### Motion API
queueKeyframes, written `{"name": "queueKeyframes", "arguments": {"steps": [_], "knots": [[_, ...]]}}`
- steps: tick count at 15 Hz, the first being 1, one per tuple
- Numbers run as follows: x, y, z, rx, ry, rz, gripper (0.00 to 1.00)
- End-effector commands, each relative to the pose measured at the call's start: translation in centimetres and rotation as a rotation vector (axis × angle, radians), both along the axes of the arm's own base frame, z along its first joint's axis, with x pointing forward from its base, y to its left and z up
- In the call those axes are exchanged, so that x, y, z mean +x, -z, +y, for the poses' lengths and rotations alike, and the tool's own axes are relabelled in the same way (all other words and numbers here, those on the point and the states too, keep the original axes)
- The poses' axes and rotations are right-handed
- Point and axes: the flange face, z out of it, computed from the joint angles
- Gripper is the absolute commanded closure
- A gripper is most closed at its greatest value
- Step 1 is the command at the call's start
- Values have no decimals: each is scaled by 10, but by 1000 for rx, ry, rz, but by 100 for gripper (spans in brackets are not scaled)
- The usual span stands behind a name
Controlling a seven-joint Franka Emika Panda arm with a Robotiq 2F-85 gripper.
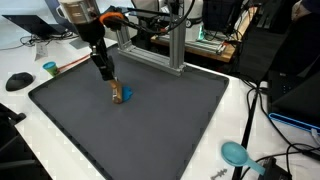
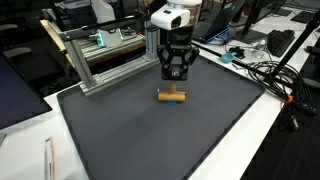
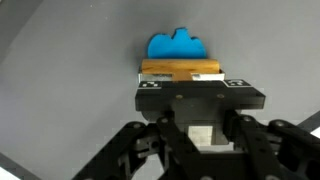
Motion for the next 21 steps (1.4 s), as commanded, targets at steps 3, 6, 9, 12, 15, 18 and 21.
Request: {"name": "queueKeyframes", "arguments": {"steps": [3,6,9,12,15,18,21], "knots": [[1,2,8,-62,-25,-23,78],[3,10,13,-50,-27,-28,78],[2,14,16,-37,-49,-8,78],[-3,22,21,7,-117,38,78],[-6,29,23,30,-178,69,78],[-9,32,23,65,-227,96,78],[-13,35,24,113,-260,149,78]]}}
